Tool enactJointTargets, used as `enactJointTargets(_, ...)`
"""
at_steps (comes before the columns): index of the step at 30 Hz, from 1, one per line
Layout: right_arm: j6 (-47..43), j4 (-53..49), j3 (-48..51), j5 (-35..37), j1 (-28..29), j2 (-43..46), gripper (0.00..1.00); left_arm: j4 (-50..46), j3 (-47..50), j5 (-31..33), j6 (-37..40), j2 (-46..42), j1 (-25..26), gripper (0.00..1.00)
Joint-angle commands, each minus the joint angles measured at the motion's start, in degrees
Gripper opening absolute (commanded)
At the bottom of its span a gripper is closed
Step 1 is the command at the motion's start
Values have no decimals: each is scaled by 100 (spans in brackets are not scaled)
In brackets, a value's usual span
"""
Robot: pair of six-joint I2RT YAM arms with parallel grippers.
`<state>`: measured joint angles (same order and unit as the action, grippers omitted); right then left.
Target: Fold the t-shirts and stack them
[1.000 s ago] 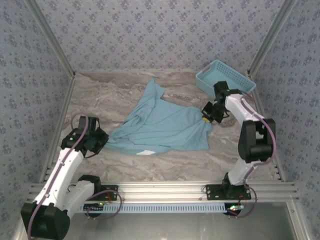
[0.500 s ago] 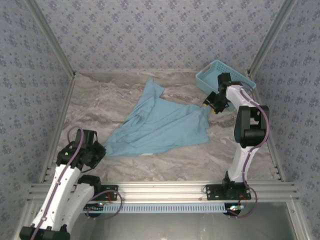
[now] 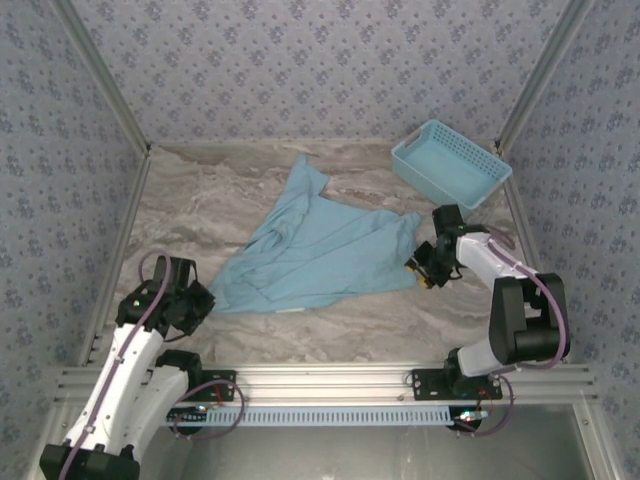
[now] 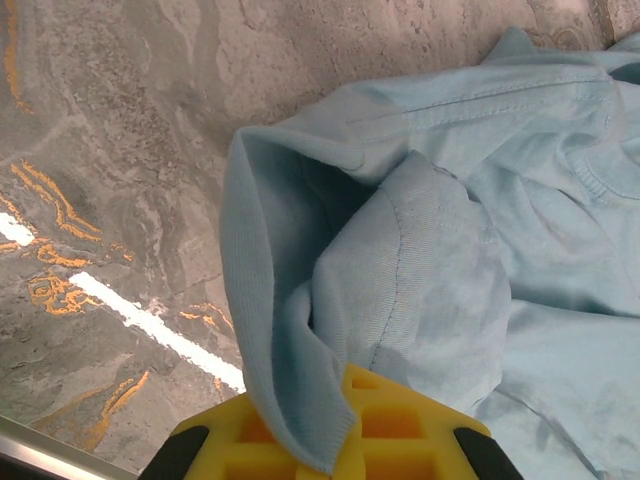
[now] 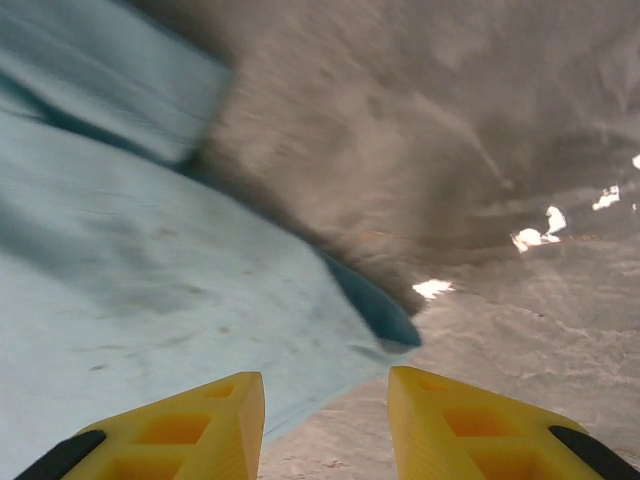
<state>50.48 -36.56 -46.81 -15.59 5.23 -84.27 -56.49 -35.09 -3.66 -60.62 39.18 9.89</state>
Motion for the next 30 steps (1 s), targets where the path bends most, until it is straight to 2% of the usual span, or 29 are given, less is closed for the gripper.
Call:
enactJointTargets(1,436,459,112,-168,-14,-112,40,102,47,-91,94,36,31,0)
enactJointTargets(9,682,355,227,-239,-14,-304,36,70,26,-109,68,-14,30,0)
enactJointTargets(16,658,-404,216,254,47,457,38,125,19,-131,33,-16,34,0)
enactJointTargets(19,717,-207,362,134,58,456,42,160,42,-132,15,-7,31,0)
enactJointTargets(26,902,184,356,34,170,-9,42,200,59,-170,9,0,31,0)
enactJointTargets(28,926,342,355,53,177,-139,40,229,64,-178,-2,1,31,0)
enactJointTargets(30,946,519,378,47,180,-280,34,273,77,-196,-18,2,31,0)
